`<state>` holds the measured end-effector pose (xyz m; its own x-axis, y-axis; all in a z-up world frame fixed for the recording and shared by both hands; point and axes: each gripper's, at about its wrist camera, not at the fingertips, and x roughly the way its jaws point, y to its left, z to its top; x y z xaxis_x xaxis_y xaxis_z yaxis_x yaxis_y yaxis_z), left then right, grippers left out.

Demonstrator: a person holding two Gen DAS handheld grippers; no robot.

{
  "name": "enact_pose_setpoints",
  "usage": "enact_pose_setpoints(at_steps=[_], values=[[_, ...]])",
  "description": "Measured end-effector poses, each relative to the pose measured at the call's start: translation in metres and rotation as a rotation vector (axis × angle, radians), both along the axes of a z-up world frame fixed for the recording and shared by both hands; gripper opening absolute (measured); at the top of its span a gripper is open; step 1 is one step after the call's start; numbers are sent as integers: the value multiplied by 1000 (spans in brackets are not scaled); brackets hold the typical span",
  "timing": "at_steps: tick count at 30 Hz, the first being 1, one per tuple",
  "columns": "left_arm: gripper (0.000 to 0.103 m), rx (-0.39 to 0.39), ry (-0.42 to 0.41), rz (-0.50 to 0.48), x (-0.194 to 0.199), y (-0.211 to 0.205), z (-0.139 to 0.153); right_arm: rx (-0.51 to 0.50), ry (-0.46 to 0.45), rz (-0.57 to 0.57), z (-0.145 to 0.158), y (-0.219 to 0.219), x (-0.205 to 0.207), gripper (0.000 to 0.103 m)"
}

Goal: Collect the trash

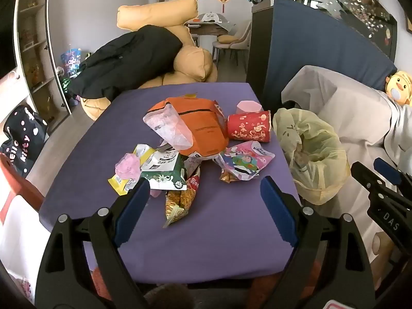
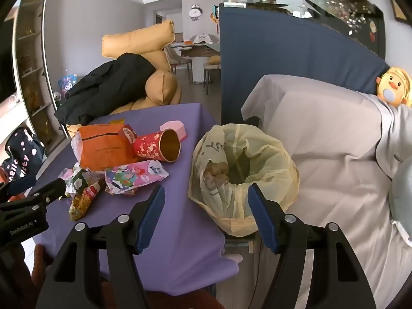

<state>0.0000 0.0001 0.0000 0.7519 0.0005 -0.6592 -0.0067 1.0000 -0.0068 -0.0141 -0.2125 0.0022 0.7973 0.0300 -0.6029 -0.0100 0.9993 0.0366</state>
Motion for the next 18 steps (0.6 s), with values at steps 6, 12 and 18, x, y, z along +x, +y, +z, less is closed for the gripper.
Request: enact_pose_setpoints(at_steps=[6, 12, 18], values=[[83, 6, 0, 0, 1, 0, 0, -5, 3, -2, -1, -1, 1, 63], [83, 0, -2, 1, 0, 2, 0, -3, 1, -4, -1, -2, 1, 63], [83, 8, 0, -1, 0, 0, 0, -1, 0, -4, 0, -3, 0, 63]])
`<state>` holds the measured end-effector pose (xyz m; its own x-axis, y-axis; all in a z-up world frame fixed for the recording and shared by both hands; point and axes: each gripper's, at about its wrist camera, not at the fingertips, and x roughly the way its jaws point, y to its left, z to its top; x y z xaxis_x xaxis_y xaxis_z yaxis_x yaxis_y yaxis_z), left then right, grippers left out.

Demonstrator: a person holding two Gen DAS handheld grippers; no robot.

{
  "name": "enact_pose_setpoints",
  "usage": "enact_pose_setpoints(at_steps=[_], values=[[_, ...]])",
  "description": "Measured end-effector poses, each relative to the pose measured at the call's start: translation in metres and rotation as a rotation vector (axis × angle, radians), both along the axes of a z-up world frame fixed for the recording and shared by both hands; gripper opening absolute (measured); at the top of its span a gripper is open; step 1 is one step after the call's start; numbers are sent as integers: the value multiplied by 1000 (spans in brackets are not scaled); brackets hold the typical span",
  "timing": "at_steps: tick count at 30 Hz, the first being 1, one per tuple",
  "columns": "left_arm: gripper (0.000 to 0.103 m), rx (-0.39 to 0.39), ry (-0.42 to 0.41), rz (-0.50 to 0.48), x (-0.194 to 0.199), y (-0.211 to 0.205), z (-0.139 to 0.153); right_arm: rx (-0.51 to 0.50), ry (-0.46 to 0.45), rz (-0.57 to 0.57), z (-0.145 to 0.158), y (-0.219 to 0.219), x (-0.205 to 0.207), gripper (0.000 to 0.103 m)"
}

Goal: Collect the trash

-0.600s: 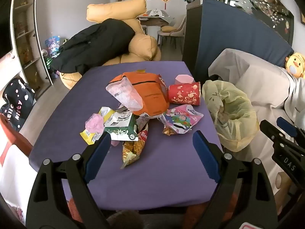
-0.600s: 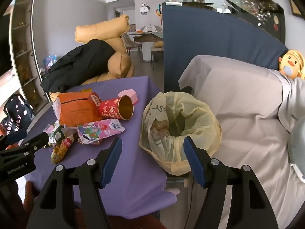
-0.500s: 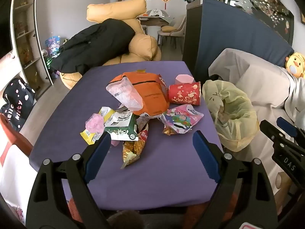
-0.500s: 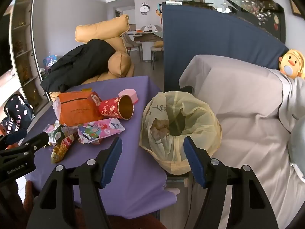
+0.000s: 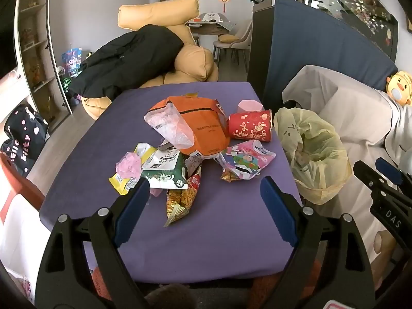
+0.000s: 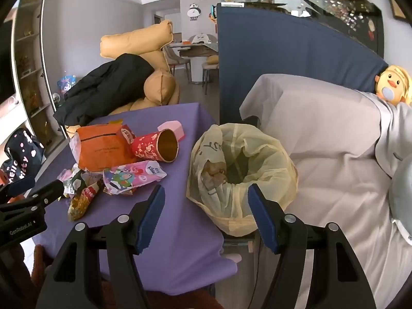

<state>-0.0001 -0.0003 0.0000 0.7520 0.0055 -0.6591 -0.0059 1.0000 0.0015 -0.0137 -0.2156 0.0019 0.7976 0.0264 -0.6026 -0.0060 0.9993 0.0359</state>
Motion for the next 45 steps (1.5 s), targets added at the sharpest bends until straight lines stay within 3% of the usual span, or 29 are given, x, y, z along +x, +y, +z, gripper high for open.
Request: enact_pose_setpoints(at_steps=[45], values=[[83, 1, -8, -4, -3, 0, -1, 15, -16, 0, 1, -1, -5, 63]])
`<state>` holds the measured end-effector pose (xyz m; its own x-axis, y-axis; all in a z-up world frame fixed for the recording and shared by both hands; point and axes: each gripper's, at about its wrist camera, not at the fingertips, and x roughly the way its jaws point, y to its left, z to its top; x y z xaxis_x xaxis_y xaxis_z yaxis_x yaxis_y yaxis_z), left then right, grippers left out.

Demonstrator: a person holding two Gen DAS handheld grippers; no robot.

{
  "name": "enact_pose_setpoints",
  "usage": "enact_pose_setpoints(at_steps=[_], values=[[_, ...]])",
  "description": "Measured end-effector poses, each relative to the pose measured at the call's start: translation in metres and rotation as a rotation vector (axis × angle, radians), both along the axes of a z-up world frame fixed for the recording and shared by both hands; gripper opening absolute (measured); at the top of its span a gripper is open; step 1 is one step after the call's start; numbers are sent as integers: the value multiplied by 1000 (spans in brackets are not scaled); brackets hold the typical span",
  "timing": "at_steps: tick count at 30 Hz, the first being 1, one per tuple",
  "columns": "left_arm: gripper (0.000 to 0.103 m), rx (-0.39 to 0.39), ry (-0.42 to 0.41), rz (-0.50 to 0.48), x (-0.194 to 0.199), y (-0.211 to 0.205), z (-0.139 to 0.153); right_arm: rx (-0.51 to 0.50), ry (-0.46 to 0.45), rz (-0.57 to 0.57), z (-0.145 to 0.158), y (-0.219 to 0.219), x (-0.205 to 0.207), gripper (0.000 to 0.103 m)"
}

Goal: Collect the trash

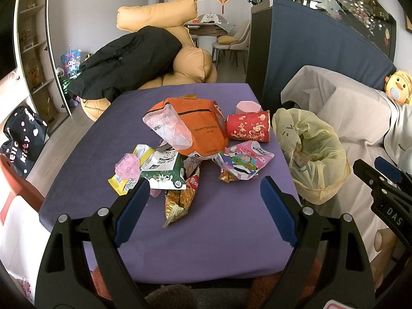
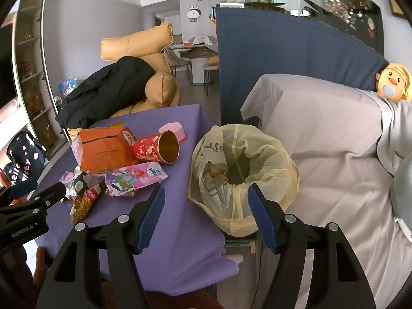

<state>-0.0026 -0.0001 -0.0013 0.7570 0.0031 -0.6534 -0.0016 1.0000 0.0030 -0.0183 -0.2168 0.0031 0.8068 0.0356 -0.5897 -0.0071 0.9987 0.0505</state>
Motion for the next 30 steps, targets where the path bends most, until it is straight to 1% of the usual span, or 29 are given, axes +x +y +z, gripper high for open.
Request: enact_pose_setpoints(at_steps=[30], values=[[83, -1, 0, -1, 0, 0, 0, 4, 7, 2, -2, -1, 1, 63]])
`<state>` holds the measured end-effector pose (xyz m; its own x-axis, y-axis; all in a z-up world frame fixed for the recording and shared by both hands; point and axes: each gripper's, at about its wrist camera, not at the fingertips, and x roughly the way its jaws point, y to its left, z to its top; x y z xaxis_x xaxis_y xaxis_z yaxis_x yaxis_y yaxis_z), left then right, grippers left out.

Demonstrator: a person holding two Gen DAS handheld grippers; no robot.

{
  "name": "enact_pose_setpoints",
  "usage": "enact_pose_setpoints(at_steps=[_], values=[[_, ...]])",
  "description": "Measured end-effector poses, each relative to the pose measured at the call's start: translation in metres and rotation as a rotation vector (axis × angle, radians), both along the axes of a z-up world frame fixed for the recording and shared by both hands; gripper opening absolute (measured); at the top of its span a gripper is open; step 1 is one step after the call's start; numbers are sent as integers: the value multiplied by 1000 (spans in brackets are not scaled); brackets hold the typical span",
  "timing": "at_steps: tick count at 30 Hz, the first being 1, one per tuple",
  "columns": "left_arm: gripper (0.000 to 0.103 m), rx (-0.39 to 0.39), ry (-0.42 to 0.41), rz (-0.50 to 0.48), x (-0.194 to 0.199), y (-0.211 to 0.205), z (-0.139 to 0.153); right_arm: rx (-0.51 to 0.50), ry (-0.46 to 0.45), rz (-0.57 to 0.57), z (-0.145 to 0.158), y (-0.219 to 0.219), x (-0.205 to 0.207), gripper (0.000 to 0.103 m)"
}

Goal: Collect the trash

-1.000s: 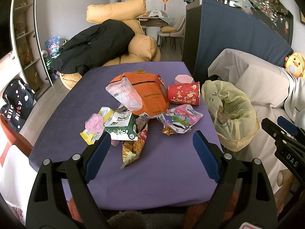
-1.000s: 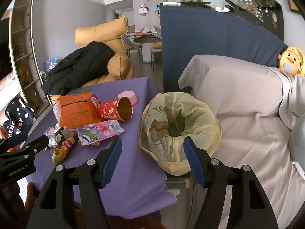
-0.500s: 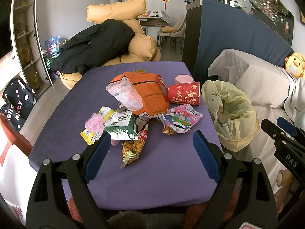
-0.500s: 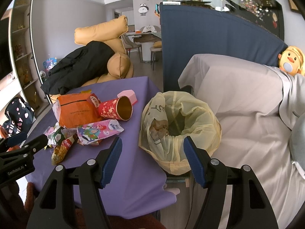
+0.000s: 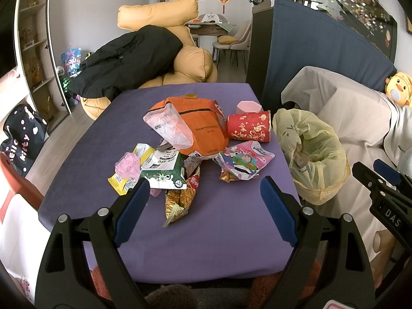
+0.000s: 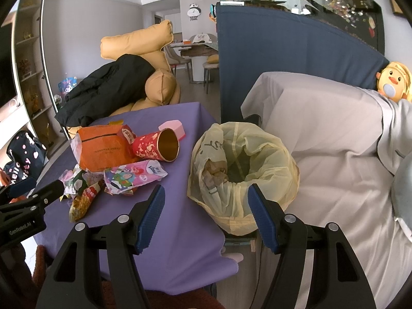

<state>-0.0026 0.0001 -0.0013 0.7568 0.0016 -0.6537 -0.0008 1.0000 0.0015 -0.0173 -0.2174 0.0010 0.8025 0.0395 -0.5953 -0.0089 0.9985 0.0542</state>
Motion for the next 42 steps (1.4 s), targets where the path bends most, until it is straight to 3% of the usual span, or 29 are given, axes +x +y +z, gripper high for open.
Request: enact_pose_setpoints(at_steps=[10, 14, 18, 25, 30, 34, 42], values=[[83, -69, 30, -48, 24, 15, 1, -55, -4, -23, -10, -4, 16, 63], [83, -81, 34, -74, 50, 30, -11, -39, 19, -7, -15, -7, 42, 63], [83, -107, -23, -60, 72, 49, -17, -22, 47, 18, -22, -4, 71, 63], [84, -61, -31, -75, 106, 70, -29, 19, 118, 71, -38, 5, 123, 63], [86, -148, 1, -103, 127, 87, -40, 73, 166, 126, -40, 17, 158, 63], [86, -167, -21, -111, 139, 92, -42, 39, 184, 144, -44, 30, 182, 63], [88, -202, 16, -103, 174, 96, -54, 19, 206, 166, -57, 44, 215, 63]])
